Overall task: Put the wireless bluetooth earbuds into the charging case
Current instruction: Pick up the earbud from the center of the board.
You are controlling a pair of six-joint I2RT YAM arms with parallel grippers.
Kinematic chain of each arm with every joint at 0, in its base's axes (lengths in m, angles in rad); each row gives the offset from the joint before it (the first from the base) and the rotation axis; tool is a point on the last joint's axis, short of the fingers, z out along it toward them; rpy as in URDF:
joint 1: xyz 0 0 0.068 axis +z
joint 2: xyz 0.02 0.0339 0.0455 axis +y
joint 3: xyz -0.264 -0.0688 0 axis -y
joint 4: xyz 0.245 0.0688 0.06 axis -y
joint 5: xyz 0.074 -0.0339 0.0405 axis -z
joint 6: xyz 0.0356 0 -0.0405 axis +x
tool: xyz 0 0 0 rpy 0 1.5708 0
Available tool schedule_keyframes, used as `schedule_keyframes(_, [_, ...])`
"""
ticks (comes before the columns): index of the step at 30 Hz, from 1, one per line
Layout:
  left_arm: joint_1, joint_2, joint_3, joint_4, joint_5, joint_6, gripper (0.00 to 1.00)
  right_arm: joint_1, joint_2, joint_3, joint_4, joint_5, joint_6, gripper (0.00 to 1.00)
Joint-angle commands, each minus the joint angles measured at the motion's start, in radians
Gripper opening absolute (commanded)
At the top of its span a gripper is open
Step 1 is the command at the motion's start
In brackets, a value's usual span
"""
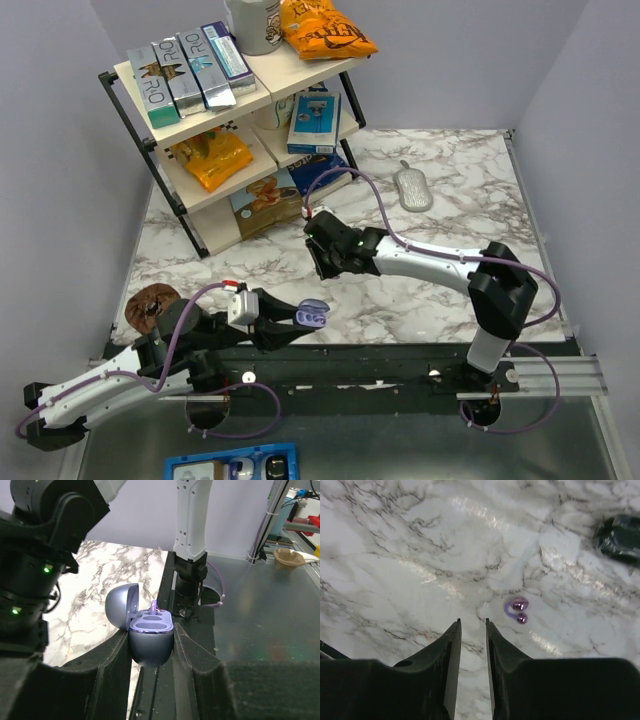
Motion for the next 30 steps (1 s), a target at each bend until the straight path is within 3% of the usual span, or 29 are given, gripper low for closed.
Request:
schedule_keyframes(1, [0.000,-0.014,0.004,-0.012,-0.051,-0.012,0.00,0.011,0.031,0.015,-0.096,0.097,0.181,0.35])
schedule_keyframes(6, [0.000,-0.016,-0.006,-0.008,-0.059,-0.014,0.00,0.011,0.074,0.018,-0.133,0.110,0.184,0.39])
schedule_keyframes(30, [0.000,0.007,-0.012,0.005,-0.056,-0.012,0.00,0.010,0.180,0.067,-0.090,0.135,0.110,0.40])
